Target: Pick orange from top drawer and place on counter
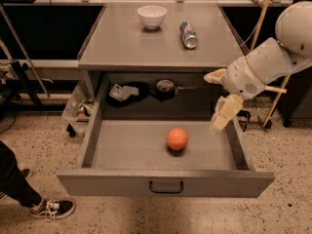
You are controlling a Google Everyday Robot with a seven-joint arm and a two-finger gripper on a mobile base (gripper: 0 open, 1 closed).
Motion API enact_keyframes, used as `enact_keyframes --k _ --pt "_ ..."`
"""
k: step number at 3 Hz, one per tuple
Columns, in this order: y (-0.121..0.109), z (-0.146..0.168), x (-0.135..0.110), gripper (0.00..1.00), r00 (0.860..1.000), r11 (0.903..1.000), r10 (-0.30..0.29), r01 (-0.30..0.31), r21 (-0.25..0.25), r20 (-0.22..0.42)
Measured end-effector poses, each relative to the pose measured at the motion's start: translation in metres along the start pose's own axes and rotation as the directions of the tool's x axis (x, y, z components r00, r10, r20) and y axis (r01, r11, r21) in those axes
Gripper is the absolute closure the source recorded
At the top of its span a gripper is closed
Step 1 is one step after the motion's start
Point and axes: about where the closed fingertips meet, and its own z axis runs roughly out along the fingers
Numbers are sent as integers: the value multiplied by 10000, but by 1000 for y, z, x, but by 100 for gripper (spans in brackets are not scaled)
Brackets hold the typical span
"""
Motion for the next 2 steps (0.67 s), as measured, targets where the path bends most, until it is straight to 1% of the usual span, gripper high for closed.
enact_keyframes --k 1,2 --pt "-28 15 -39 0 9889 9963 -764 708 481 1272" --pt "-31 16 -42 0 9875 9957 -815 748 541 1349"
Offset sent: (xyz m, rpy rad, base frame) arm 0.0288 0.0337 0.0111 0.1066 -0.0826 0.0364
